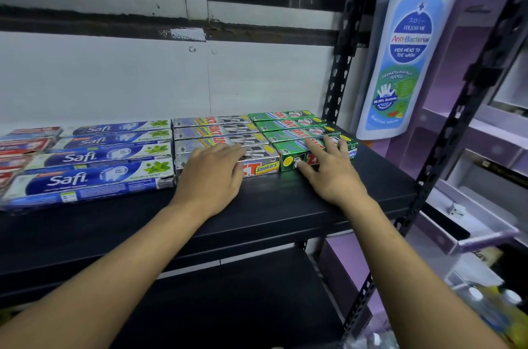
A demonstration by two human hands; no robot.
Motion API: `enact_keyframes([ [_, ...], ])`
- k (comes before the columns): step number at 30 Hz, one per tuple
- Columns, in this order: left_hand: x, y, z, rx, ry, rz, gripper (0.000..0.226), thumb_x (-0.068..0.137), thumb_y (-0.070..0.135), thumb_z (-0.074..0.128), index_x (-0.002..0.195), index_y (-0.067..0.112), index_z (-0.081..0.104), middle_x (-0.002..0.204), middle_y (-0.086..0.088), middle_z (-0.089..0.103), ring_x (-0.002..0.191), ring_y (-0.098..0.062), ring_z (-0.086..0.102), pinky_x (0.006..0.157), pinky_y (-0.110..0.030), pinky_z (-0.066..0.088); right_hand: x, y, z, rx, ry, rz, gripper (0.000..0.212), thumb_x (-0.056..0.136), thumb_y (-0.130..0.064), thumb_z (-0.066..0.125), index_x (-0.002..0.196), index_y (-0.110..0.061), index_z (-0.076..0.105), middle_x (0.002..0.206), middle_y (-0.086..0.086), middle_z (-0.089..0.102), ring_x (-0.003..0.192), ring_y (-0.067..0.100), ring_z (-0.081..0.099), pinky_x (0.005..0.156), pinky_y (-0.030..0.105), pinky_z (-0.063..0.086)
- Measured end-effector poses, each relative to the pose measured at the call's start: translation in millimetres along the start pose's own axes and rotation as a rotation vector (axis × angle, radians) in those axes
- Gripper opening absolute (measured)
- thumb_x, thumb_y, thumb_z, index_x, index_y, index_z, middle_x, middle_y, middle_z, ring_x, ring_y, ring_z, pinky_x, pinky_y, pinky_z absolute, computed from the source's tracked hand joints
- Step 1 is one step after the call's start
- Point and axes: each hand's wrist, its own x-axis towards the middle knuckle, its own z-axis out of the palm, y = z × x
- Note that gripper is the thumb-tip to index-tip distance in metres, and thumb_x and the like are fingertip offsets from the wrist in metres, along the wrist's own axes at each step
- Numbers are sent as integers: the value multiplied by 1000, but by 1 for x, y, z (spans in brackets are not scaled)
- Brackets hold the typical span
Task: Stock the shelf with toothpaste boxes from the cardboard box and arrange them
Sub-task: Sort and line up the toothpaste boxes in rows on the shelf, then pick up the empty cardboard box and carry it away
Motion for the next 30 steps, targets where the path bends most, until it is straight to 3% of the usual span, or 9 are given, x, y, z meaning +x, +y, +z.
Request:
enact_keyframes([
  [10, 0, 1, -2, 4, -15, -12, 29, 97, 24, 53, 123, 19, 65, 118, 0, 69, 108, -23, 62, 95, -43, 42, -1, -1, -1, -8, -4, 0, 62, 97, -57, 42, 153, -40, 20, 165, -2, 4, 150, 29, -13, 121, 51, 14],
  [14, -1, 3, -4, -16, -11, -22, 31, 96, 27, 54, 124, 19, 66, 124, 0, 68, 115, -23, 61, 100, -43, 40, -5, -4, -2, -20, 41, -2, 63, 96, -56, 45, 152, -39, 24, 164, 3, 6, 150, 33, -6, 121, 51, 14],
  [16, -1, 4, -6, -15, -3, -25, 33, 94, 30, 57, 124, 18, 66, 128, 0, 66, 119, -23, 59, 103, -42, 38, -10, -6, -3, 36, 118, -25, 60, 95, -51, 51, 150, -34, 33, 163, 5, 16, 150, 33, 3, 120, 50, 18],
  [21, -13, 12, -25, 58, 11, -46, 36, 91, 41, 50, 118, 24, 67, 115, 4, 69, 114, -20, 56, 101, -37, 31, -34, -12, -6, 30, 339, -177, 44, 92, -34, 57, 133, -18, 60, 141, 8, 55, 133, 34, 41, 113, 42, 34],
  [30, -121, 38, -73, 48, 139, 36, 41, 87, 40, 57, 121, 21, 67, 124, 8, 67, 118, -19, 55, 100, -37, 34, -144, -68, 12, 154, 355, -482, 46, 92, -35, 57, 134, -18, 58, 142, 3, 54, 137, 30, 40, 112, 44, 35],
])
